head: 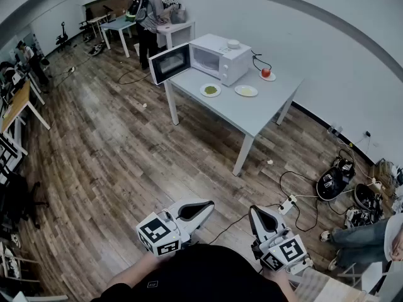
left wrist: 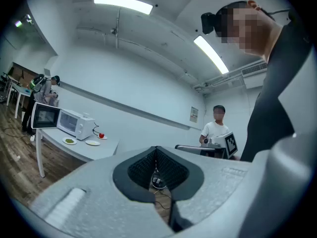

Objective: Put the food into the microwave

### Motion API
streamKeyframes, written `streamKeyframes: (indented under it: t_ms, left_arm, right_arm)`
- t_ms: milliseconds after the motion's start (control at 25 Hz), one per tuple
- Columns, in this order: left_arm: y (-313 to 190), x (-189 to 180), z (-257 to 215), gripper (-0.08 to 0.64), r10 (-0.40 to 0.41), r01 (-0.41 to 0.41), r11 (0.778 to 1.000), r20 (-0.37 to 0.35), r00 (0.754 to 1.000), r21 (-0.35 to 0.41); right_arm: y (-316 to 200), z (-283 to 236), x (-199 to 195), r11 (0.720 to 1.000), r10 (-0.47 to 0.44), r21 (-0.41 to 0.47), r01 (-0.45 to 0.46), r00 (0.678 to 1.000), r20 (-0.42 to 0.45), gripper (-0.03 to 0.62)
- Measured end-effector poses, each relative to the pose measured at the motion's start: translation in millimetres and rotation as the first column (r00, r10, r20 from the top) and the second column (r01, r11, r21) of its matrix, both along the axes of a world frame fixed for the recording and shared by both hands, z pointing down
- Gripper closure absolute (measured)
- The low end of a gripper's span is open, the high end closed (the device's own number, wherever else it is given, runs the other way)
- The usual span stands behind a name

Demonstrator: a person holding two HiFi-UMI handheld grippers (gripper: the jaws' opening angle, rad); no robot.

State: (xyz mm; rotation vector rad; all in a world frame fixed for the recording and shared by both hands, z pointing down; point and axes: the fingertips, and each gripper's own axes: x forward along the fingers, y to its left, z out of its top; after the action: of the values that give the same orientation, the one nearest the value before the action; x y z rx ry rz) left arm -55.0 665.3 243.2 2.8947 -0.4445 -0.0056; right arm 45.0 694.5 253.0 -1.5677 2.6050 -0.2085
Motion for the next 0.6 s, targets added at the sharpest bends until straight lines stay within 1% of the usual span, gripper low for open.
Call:
streamKeyframes:
  t_ms: [400, 600]
  left_arm:
    - [-11.1, -8.2, 2.2, 0.552, -0.015, 0.015, 1.000, -0.003, 1.000, -0.003]
    - [-24.1, -18.5, 3.2, 0.552, -0.032, 0.032, 0.999, -0.002, 0.999, -0.006]
  right_arm:
    - [-10.4, 3.0, -6.5, 1.000, -0.014, -0.006, 0.014, 1.000, 0.001, 0.580]
    - [-19.6, 9.1, -25.6, 0.996, -0.080, -0.028, 0.081, 0.997, 0.019, 0.578]
